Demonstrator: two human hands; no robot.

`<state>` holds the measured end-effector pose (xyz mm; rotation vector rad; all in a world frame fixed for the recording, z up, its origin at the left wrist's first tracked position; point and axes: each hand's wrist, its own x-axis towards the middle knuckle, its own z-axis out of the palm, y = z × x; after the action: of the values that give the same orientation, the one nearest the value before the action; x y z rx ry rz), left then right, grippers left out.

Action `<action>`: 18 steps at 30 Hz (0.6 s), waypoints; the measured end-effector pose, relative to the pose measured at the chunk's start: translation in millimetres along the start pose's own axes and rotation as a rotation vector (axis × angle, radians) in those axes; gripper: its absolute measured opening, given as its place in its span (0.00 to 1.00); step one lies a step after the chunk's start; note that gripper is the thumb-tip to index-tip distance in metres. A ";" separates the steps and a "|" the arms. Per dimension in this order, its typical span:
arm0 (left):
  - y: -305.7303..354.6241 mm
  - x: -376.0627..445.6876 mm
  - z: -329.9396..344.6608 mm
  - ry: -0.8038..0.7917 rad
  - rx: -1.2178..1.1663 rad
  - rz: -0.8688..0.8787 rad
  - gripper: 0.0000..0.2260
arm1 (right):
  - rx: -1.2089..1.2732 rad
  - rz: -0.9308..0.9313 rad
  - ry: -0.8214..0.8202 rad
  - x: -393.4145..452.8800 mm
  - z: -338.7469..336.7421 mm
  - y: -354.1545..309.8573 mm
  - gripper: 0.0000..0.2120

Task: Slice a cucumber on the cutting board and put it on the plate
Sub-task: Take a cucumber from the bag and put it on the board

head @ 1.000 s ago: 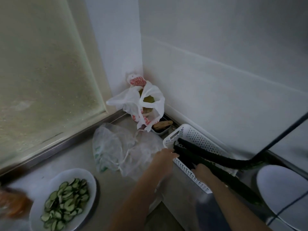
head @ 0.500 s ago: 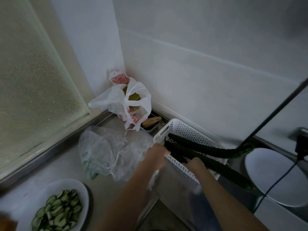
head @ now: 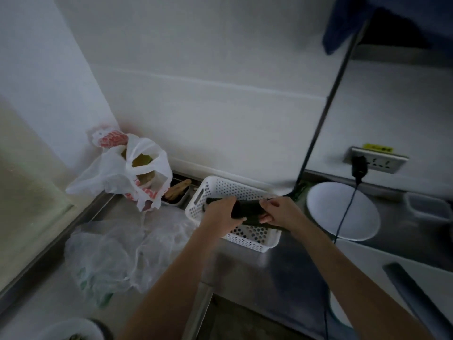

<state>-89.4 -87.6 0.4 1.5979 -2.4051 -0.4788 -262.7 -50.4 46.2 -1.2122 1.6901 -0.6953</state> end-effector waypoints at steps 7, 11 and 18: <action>90.0 6.5 15.6 0.150 0.232 0.443 0.24 | 0.426 0.084 0.244 -53.1 -77.4 49.8 0.10; 165.2 2.7 36.8 0.122 0.193 0.694 0.24 | 0.576 0.081 0.440 -92.4 -122.9 99.8 0.11; 257.4 -14.0 119.1 -0.217 0.288 0.672 0.22 | 0.144 0.379 0.567 -135.7 -184.8 254.0 0.10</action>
<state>-345.2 35.3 -11.3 0.7385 -3.0682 -0.1848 -522.1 155.3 -40.5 -0.5884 2.2080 -0.9574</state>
